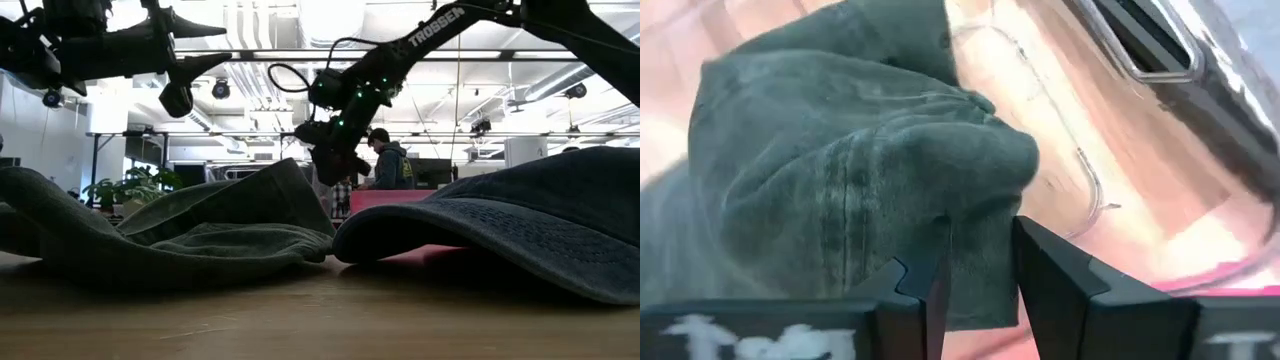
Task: Pick & Place hat
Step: Put the right black cap into the transparent bin
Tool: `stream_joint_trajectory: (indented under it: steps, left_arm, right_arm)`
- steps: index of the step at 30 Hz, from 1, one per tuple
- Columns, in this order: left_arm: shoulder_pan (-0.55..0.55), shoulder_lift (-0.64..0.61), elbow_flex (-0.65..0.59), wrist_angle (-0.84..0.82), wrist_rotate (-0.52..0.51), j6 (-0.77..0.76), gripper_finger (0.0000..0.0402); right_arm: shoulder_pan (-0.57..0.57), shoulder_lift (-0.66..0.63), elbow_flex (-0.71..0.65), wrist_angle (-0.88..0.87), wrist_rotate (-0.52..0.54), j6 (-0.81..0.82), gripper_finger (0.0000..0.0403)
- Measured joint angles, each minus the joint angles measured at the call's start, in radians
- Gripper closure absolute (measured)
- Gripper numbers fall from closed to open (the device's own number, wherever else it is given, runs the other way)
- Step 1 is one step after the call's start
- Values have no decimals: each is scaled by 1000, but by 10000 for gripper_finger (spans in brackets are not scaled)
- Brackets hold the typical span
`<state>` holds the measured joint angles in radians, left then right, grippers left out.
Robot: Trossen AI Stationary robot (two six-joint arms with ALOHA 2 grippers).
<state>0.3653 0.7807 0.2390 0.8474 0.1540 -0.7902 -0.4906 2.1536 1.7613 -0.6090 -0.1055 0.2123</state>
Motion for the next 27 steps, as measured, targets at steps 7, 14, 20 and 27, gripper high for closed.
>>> stream_joint_trajectory:
  steps: [7, 14, 20, 27]
  left_arm:
    - [0, 0, 0, 2, -21, -7, 248]
    - [0, 0, 0, 8, -23, -7, 248]
    - [0, 0, 0, 16, -22, -29, 248]
    - [0, 0, 0, 15, -18, -30, 248]
  right_arm:
    - [-1, 4, 102, -260, 101, -145, 290]
    - [7, 0, 119, -369, 112, -111, 292]
    - [34, -24, 220, -374, 137, -163, 301]
    - [40, 21, 204, -399, 162, -148, 303]
